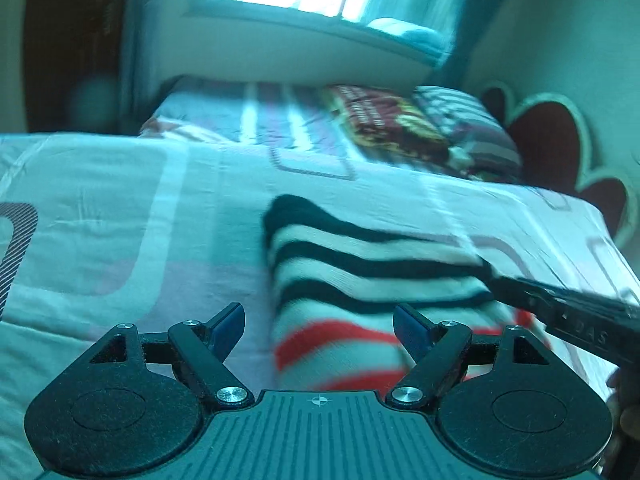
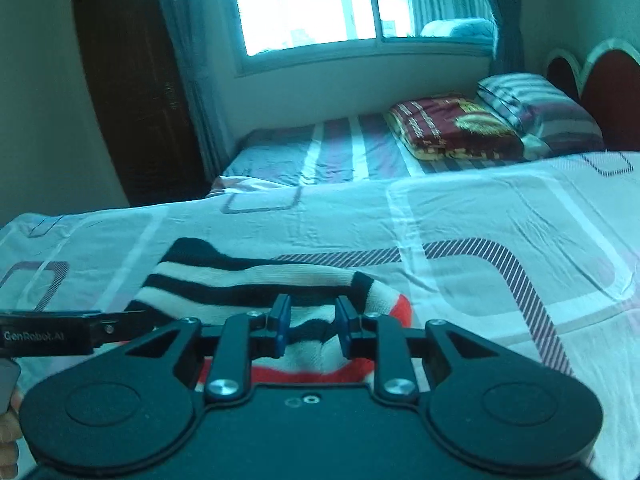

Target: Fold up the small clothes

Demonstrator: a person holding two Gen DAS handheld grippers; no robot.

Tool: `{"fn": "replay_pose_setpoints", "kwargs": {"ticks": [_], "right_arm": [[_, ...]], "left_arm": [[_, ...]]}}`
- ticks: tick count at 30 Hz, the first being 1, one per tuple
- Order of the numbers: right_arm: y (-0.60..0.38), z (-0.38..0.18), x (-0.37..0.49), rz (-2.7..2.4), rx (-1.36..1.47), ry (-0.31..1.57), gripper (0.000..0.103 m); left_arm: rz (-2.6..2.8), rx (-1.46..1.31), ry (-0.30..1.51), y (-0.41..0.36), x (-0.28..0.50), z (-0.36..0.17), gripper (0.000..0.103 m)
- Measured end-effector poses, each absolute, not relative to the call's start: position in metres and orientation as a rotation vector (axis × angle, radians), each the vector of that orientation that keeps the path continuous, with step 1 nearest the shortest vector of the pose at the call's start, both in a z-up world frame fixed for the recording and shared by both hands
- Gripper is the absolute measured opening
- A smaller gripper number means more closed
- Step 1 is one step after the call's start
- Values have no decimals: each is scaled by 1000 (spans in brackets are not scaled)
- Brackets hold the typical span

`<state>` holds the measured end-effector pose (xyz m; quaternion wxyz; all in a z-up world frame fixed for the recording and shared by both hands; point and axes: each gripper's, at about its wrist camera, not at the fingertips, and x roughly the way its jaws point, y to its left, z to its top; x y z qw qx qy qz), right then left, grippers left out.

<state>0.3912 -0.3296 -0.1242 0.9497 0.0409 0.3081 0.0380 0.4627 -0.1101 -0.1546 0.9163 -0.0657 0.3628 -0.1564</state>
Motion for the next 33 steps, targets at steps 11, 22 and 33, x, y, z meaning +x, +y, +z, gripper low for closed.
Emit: {"fn": "replay_pose_setpoints", "kwargs": {"ticks": [11, 22, 33], "right_arm": [[-312, -161, 347, 20, -84, 635, 14], [-312, -126, 323, -2, 53, 657, 22], [-295, -118, 251, -14, 0, 657, 22]], "left_arm": [[-328, -177, 755, -100, 423, -189, 82], [-328, -102, 761, -102, 397, -159, 82], [-441, -58, 763, -99, 348, -150, 82]]}}
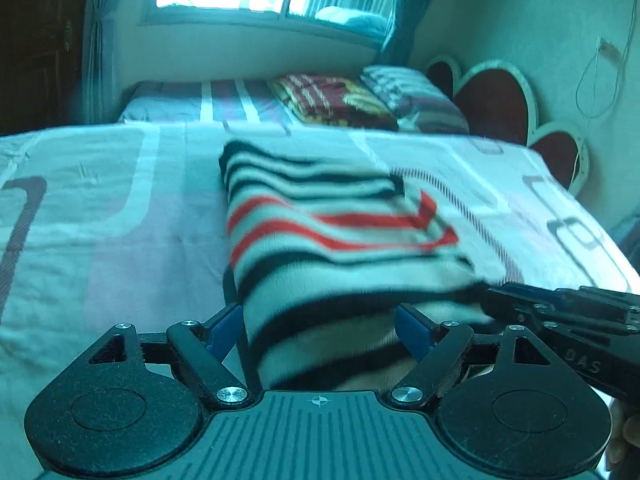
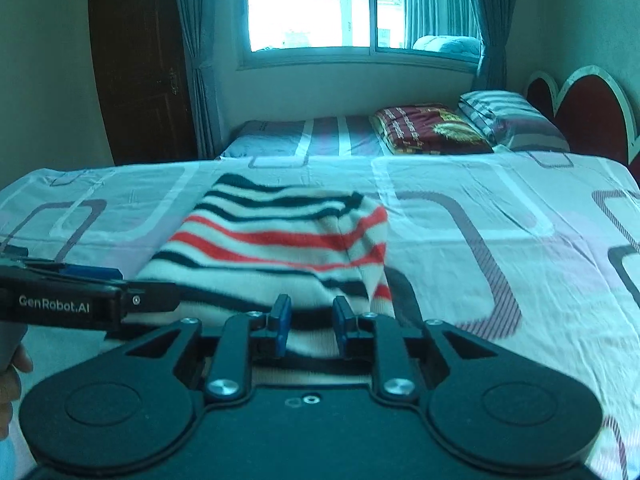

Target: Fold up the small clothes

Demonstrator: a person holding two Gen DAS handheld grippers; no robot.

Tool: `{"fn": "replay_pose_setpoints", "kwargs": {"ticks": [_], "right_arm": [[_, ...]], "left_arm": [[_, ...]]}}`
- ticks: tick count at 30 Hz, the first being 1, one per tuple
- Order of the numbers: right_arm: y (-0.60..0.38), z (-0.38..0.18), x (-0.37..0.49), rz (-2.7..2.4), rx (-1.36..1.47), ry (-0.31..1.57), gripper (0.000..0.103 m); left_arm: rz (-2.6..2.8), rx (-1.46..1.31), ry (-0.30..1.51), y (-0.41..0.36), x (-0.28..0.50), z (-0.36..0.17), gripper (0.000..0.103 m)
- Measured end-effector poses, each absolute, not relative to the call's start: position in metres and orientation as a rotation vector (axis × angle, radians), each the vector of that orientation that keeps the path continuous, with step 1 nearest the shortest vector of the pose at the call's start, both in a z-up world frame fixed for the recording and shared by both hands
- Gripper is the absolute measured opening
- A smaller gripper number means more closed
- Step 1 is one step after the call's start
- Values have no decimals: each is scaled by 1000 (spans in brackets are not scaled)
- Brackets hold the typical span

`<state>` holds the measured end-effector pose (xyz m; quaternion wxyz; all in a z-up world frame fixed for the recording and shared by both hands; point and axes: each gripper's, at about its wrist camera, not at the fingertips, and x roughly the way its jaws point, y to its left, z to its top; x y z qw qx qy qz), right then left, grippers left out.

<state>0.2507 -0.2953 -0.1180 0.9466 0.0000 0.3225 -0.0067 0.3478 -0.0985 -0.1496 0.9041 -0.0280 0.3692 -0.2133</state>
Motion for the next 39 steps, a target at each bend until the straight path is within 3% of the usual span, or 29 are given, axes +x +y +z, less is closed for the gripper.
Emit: {"fn": "replay_pose_setpoints", "kwargs": {"ticks": [4, 7, 17, 22, 28, 32, 39], "right_arm": [[-307, -147, 254, -64, 45, 766, 19], [-315, -159, 251, -76, 122, 751, 18], [-320, -147, 251, -13, 107, 779, 20], [-319, -113, 249, 33, 92, 671, 22], [-329, -144, 265, 24, 44, 770, 19], [-334, -159, 256, 51, 62, 762, 18], [-338, -145, 262, 93, 94, 807, 22]], "left_arm": [[-436, -52, 867, -102, 350, -182, 82], [-431, -31, 826, -106, 341, -189, 82], [-429, -8, 821, -105, 331, -172, 82], [-431, -40, 710, -105, 321, -137, 83], [-375, -47, 794, -115, 356, -150, 83], [-373, -104, 851, -112, 361, -171, 92], [-354, -59, 837, -119, 356, -164, 93]]}}
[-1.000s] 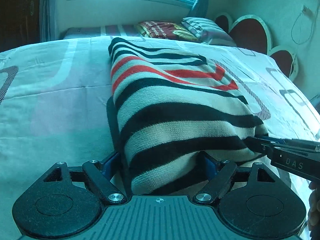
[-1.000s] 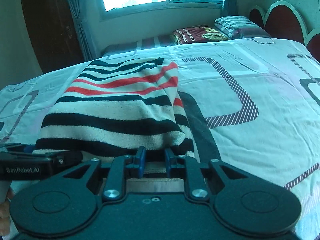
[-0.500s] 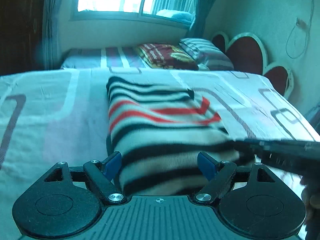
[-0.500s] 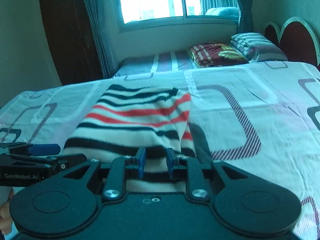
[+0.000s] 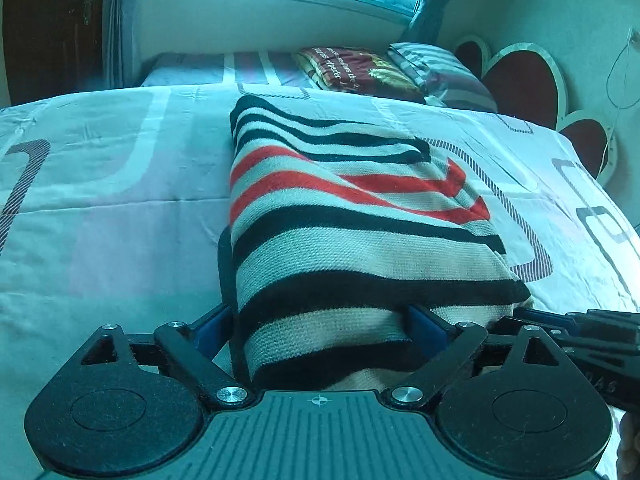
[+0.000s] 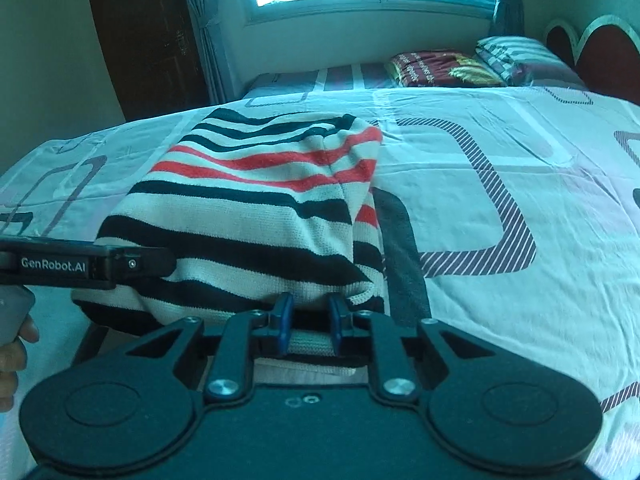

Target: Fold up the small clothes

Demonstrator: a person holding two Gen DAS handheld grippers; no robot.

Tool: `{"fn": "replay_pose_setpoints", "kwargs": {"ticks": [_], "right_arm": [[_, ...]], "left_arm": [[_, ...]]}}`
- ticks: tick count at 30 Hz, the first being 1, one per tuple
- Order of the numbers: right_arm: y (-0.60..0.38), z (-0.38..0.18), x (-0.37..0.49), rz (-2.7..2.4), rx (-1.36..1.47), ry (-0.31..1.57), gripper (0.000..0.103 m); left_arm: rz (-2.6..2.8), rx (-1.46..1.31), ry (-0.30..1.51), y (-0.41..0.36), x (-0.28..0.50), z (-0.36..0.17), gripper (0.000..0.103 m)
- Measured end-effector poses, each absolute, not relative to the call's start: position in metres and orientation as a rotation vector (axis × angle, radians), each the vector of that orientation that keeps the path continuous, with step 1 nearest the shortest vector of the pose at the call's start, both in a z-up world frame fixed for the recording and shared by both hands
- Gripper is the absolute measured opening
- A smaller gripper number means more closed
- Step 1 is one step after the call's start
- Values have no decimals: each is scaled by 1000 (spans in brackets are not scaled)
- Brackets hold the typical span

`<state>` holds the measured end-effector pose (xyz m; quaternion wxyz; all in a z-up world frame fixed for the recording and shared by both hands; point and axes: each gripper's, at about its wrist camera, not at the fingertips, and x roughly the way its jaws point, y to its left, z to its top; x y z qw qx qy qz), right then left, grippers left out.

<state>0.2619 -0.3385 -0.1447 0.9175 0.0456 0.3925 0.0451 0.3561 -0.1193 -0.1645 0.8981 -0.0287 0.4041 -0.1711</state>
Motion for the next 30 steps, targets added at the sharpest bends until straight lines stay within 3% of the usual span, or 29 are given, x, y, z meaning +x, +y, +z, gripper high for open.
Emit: {"fn": "replay_pose_setpoints", "kwargs": {"ticks": [7, 10, 16, 21, 23, 26, 28, 30], "right_arm": [[-352, -113, 269, 130, 152, 762, 45], [-360, -105, 282, 120, 156, 758, 47], [-373, -109, 309, 129, 229, 783, 64], [-378, -130, 328, 118, 250, 835, 64], [-377, -125, 326, 96, 229, 781, 47], [-368, -119, 331, 121, 170, 746, 32], [-368, -130, 340, 106, 164, 795, 33], [-372, -147, 345, 111, 173, 849, 42]], "left_arm": [[-347, -66, 816, -117, 358, -147, 93], [-336, -78, 807, -116, 364, -139, 93], [-317, -112, 819, -108, 383, -138, 93], [-334, -185, 879, -104, 400, -155, 93], [-347, -207, 895, -104, 405, -161, 93], [-352, -255, 930, -108, 410, -173, 93], [-352, -283, 939, -112, 411, -178, 93], [-353, -284, 938, -116, 412, -183, 93]]}}
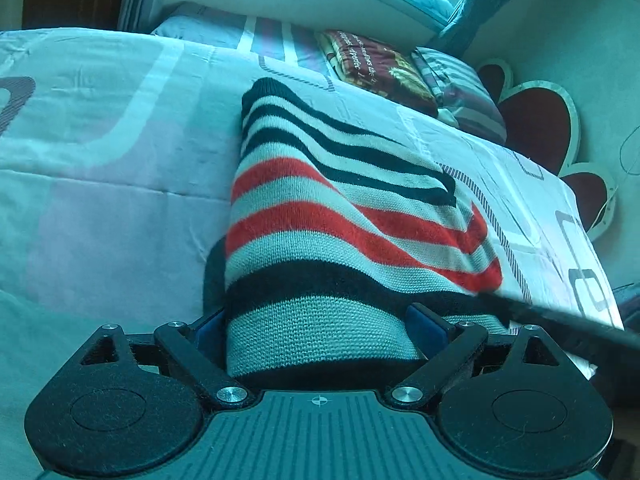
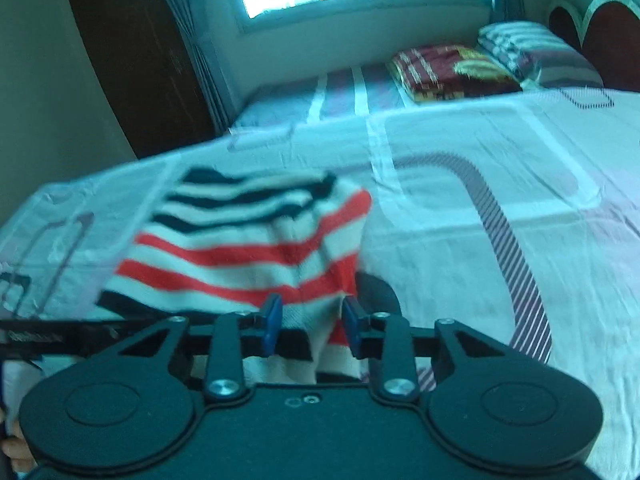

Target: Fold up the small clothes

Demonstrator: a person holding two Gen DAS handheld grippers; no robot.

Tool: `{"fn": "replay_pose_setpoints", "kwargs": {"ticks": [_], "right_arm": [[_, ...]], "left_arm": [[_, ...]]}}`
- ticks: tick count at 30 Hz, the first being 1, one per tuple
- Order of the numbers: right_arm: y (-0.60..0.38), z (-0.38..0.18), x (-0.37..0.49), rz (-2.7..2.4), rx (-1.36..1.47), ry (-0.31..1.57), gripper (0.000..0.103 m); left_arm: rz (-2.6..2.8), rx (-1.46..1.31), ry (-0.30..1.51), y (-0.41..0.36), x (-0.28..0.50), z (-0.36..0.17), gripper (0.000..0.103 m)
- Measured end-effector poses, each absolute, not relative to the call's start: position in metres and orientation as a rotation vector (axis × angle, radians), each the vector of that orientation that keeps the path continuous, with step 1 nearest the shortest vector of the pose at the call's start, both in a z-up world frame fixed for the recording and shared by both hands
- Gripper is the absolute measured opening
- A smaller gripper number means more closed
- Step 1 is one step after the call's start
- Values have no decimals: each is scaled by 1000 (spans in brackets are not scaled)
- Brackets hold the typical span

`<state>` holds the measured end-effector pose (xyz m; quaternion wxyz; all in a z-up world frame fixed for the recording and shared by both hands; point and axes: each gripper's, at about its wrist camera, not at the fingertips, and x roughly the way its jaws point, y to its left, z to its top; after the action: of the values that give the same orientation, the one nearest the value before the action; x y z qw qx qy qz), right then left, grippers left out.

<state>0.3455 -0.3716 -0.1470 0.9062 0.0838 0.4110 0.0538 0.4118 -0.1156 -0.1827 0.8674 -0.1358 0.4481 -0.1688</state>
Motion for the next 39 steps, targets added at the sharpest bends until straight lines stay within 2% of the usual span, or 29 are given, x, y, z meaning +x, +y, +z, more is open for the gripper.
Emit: {"fn": "replay_pose_setpoints", "kwargs": {"ticks": [2, 6, 9, 10, 11, 13, 18, 24, 25, 26, 28, 32, 35, 39], "right_arm": [[-382, -152, 345, 104, 233, 846, 51], [-386, -144, 344, 123, 240, 823, 43], [-382, -134, 343, 159, 243, 801, 49], [-381, -132, 343, 171, 250, 796, 58], [-380, -131, 343, 168, 249, 785, 62], [-380, -133, 347, 157, 247, 787, 66], [-390, -161, 354, 171, 364, 866, 65], [-400, -173, 360, 204, 498, 881, 59], [-399, -174, 362, 214, 512, 882, 53], [-398, -176, 364, 216, 523, 881, 51], [-397, -177, 364, 226, 527, 870, 47], [-400, -171, 357, 241, 555, 843, 34], [-396, -162, 350, 249, 542, 805, 32], [-392, -147, 346, 288, 573, 748, 31]], "left_arm": [[-357, -288, 935, -117, 414, -185, 93], [-354, -277, 933, -119, 416, -179, 93], [-345, -242, 907, -116, 415, -171, 93], [-345, -224, 899, -116, 416, -170, 93], [-352, -218, 901, -117, 417, -170, 93], [-361, -234, 918, -117, 422, -174, 93], [-372, -276, 926, -113, 423, -181, 93], [-382, -315, 938, -115, 424, -187, 93], [-384, -320, 940, -116, 425, -187, 93], [-384, -323, 942, -118, 425, -188, 91], [-378, -338, 940, -118, 424, -187, 87], [-364, -362, 910, -114, 416, -181, 67], [-370, -348, 884, -114, 411, -174, 60], [-375, -355, 833, -111, 404, -161, 57]]}}
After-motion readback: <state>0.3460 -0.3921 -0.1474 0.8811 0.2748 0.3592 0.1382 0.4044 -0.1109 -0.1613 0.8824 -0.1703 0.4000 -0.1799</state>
